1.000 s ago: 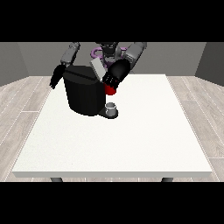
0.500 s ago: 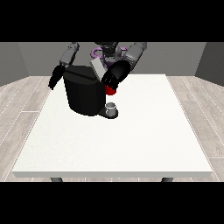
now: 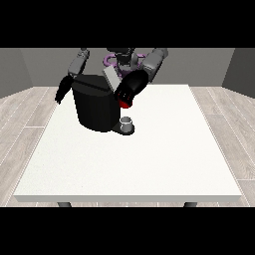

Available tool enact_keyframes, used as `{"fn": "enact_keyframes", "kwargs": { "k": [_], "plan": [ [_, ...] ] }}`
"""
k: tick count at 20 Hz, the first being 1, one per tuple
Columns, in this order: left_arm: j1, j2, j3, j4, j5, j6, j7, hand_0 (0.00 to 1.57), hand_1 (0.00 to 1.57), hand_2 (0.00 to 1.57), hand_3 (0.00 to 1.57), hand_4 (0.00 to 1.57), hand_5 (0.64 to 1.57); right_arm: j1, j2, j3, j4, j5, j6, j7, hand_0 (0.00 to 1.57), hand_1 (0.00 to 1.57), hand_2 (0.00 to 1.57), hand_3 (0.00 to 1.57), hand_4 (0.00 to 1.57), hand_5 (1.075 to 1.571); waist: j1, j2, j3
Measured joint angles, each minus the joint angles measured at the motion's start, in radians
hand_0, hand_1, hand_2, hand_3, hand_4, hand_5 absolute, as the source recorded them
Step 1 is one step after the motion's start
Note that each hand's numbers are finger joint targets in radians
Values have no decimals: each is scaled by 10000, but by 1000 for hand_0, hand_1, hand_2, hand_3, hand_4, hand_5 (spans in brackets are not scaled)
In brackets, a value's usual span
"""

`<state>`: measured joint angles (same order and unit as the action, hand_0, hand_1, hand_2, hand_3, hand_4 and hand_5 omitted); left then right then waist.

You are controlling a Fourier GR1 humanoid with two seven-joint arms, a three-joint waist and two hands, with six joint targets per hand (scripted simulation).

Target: Insert the coffee pod into the coffee machine and close the lid

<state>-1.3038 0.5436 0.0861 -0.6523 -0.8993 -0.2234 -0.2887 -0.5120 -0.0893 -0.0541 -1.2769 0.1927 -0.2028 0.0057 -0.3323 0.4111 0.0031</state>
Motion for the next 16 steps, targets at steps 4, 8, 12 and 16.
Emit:
{"fn": "enact_keyframes", "kwargs": {
  "k": [4, 8, 12, 16],
  "plan": [
    [9, -50, -40, 23, -142, 127, 44, 0, 0, 565, 474, 0, 1571, -50, 11, 36, 52, 167, -157, 83, 0, 0, 0, 0, 117, 1571, 75, -61, 6],
    [90, -29, -7, 113, -208, 240, -23, 0, 0, 481, 381, 0, 1571, -11, 32, 34, -12, 122, -120, 255, 0, 0, 0, 0, 90, 1571, 66, -173, 2],
    [178, -77, 16, 231, -222, 77, 69, 0, 0, 299, 199, 0, 1571, 312, 106, 57, 178, 65, -48, 6, 0, 0, 0, 0, 0, 1571, 141, -420, -20],
    [538, -422, -6, 188, -192, 34, 280, 0, 0, 0, 0, 0, 1571, 585, 10, -184, 515, -170, 110, -80, 0, 0, 0, 0, 0, 1571, 546, -999, -22]
  ]
}}
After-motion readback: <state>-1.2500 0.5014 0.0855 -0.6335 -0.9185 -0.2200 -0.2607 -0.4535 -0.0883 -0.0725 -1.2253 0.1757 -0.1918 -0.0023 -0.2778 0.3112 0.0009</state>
